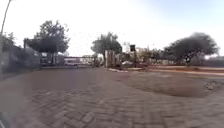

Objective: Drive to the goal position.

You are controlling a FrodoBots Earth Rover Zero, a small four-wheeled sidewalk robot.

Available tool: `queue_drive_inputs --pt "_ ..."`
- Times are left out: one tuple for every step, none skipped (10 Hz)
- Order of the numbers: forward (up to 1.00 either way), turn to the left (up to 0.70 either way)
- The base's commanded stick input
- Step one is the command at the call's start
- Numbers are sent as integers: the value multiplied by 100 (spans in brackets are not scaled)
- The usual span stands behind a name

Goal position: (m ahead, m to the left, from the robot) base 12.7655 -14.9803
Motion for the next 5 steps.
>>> queue_drive_inputs --pt "100 -7" --pt "100 -19" --pt "100 -27" --pt "100 -27" --pt "100 -27"
